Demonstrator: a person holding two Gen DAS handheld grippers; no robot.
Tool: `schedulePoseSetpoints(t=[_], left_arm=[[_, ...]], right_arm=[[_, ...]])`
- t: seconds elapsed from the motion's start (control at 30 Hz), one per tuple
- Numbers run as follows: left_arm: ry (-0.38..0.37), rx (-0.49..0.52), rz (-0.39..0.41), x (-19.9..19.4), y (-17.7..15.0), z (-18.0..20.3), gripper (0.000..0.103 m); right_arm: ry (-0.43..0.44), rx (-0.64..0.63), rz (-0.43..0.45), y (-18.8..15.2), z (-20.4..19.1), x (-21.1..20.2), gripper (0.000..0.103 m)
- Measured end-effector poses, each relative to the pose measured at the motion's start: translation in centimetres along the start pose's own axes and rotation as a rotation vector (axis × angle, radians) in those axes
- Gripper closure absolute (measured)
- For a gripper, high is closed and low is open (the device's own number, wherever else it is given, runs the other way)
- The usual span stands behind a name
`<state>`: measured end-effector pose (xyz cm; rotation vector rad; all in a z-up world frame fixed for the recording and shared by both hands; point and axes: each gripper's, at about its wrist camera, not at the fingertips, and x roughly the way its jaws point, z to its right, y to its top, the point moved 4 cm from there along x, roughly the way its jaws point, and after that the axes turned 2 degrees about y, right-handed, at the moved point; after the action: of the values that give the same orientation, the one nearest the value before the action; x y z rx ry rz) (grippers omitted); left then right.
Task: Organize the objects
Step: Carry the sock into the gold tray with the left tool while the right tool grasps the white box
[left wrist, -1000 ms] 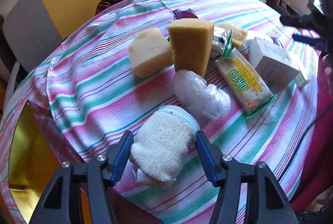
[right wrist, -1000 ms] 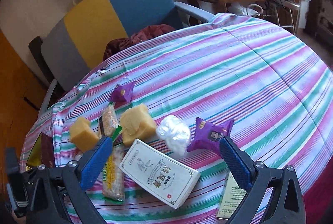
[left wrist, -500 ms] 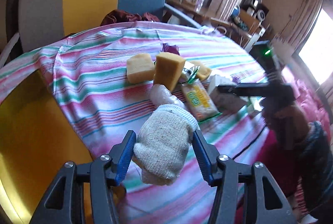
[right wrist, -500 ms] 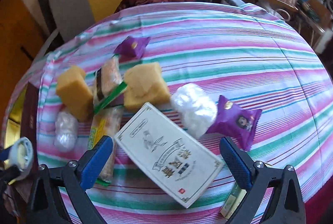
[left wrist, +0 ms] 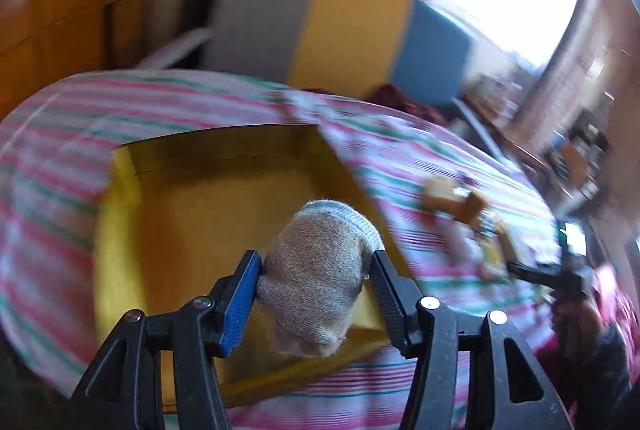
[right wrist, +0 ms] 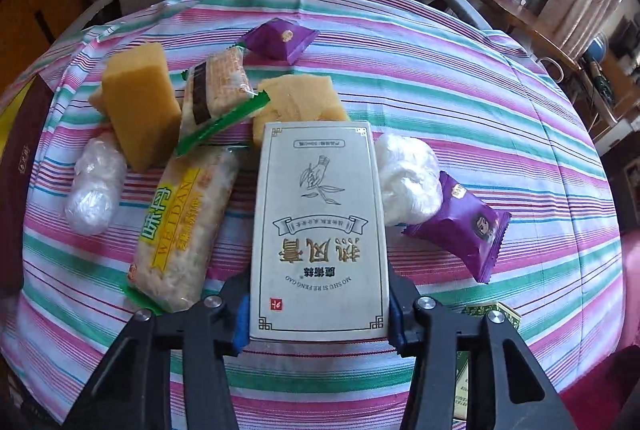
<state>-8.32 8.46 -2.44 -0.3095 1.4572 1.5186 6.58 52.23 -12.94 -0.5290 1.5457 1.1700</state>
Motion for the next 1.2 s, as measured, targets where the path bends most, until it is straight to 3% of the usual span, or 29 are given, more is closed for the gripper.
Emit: schedulePoseSetpoints(t=[0.1,0.23,0.53,0.73,0.93,1.2], left_arm=[[0.086,-0.09,-0.004,0.2,-0.1,-4.4,0.047],[0.132,-0.129,0.006,0.8,0.1,-6.7,0.046],[0.306,-0.108,-0.008,6.1,4.7,-9.4,0.046],[0.415,-0.106,-0.069,10.7,6.5,-11.7,0.043],[0.444,-0.058,-0.087,11.7,6.7,-11.8,0.042],[0.416,-0.062,0.018,7.0,6.1,-10.5,0.042]], right_arm=[[-0.01,-0.007,0.001,0.4,0.0,0.2,0.052],[-0.011,-0.001,0.006,0.0,-0.4,0.1,0.052],[-0.024,-0.018,0.01,0.1,-0.5,0.2,0.052],[-0.024,-0.02,0.009,0.4,-0.2,0.6,0.052],[-0.039,-0.033,-0.006,0.3,-0.4,1.2,0.052],[-0.049,-0.025,0.002,0.3,-0.3,1.1,0.052]])
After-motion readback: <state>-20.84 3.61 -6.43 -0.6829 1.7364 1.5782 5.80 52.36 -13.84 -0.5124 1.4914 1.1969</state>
